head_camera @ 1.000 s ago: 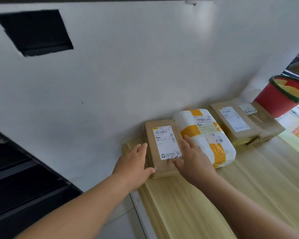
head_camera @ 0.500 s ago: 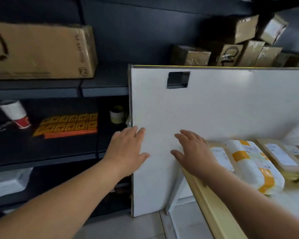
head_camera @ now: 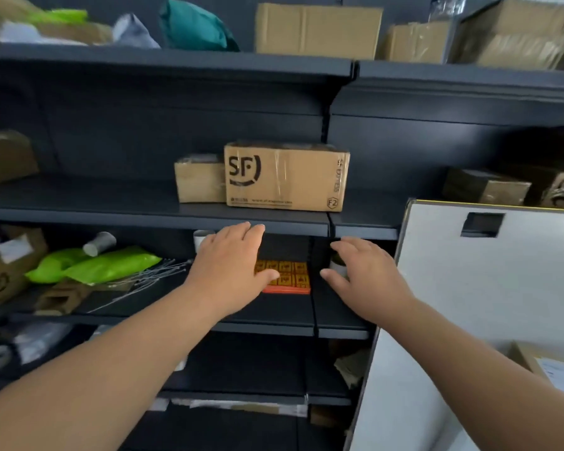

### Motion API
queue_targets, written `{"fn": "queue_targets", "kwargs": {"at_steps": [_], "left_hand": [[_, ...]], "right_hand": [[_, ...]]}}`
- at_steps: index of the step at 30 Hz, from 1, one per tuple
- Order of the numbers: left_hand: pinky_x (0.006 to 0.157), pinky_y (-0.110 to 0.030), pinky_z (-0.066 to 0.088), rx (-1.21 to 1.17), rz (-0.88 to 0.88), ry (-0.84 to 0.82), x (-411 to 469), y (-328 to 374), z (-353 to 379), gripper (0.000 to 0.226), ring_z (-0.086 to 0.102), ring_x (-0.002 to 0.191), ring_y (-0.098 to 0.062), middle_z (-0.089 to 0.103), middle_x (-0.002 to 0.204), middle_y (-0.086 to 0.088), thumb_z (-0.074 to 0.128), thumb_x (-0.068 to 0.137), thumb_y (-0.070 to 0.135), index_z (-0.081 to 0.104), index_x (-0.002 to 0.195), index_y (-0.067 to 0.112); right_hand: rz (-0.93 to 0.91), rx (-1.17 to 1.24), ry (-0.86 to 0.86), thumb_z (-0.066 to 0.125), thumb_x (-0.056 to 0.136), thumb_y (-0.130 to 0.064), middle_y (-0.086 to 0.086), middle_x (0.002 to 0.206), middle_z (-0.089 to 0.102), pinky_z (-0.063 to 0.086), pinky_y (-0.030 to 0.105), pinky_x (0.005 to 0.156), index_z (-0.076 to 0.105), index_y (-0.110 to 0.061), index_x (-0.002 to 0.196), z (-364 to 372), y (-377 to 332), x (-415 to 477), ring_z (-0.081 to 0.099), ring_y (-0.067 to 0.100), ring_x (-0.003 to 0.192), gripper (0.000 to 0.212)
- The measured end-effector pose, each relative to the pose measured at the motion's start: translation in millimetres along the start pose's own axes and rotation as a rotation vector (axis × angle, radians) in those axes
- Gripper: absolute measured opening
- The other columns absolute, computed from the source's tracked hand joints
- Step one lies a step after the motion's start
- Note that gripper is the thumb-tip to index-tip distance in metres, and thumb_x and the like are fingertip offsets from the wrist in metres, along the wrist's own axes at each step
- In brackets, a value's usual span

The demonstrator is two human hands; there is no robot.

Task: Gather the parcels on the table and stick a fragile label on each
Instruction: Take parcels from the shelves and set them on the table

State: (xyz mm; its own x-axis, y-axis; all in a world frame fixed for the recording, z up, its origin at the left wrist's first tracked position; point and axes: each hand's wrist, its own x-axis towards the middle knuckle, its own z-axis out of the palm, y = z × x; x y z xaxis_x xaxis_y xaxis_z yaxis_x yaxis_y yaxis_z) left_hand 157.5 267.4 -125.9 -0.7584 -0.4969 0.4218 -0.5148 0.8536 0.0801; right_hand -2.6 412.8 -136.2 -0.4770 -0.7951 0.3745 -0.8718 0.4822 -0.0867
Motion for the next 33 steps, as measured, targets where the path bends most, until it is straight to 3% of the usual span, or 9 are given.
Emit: {"fn": "queue_targets", "kwargs": {"at_steps": [9,14,20,28,33], "left_hand": [[0.112,-0.041,0.029,-0.069,-0.141,0.113,25,-60,-30,0.082,0.03,0.139,-0.02,0.033,0.151,0.001,0.056,0.084,0.059,0.022,0.148,0.021],[0.109,-0.042,0.034,-0.113,-0.18,0.142,64,-75,-29,0.084,0.032,0.138,-0.021,0.032,0.152,-0.001,0.058,0.084,0.056,0.019,0.149,0.021],[0.097,-0.037,0.041,-0.198,-0.207,0.189,136,-83,-18,0.078,0.041,0.129,-0.02,0.041,0.144,0.0,0.063,0.083,0.053,0.026,0.144,0.021],[0.11,-0.044,0.032,-0.254,-0.303,0.146,240,-101,19,0.094,0.026,0.141,-0.025,0.019,0.157,-0.004,0.066,0.079,0.054,0.011,0.151,0.028],[0.11,-0.043,0.03,-0.297,-0.347,0.122,276,-115,40,0.1,0.022,0.143,-0.028,0.013,0.159,-0.006,0.069,0.075,0.057,0.01,0.151,0.03]], "right_hand": [[-0.053,0.023,0.09,0.048,0.094,-0.05,0.002,0.141,0.047,0.033,0.037,0.108,0.038,-0.019,0.143,-11,-50,65,0.041,0.022,0.13,0.06],[-0.016,0.064,0.154,0.05,0.094,-0.047,0.004,0.139,0.048,0.039,0.038,0.104,0.039,-0.014,0.141,-10,-36,111,0.043,0.025,0.126,0.059],[0.059,0.104,0.22,0.049,0.094,-0.047,0.006,0.152,0.032,0.031,0.039,0.109,0.033,-0.013,0.146,-4,3,179,0.03,0.026,0.137,0.065],[0.174,0.088,0.237,0.051,0.093,-0.049,0.012,0.155,0.025,0.03,0.039,0.11,0.031,-0.009,0.146,5,59,254,0.026,0.029,0.14,0.069],[0.201,0.22,0.184,0.06,0.085,-0.054,0.008,0.158,0.015,0.033,0.041,0.109,0.018,-0.014,0.15,15,81,279,0.026,0.028,0.141,0.087]]}}
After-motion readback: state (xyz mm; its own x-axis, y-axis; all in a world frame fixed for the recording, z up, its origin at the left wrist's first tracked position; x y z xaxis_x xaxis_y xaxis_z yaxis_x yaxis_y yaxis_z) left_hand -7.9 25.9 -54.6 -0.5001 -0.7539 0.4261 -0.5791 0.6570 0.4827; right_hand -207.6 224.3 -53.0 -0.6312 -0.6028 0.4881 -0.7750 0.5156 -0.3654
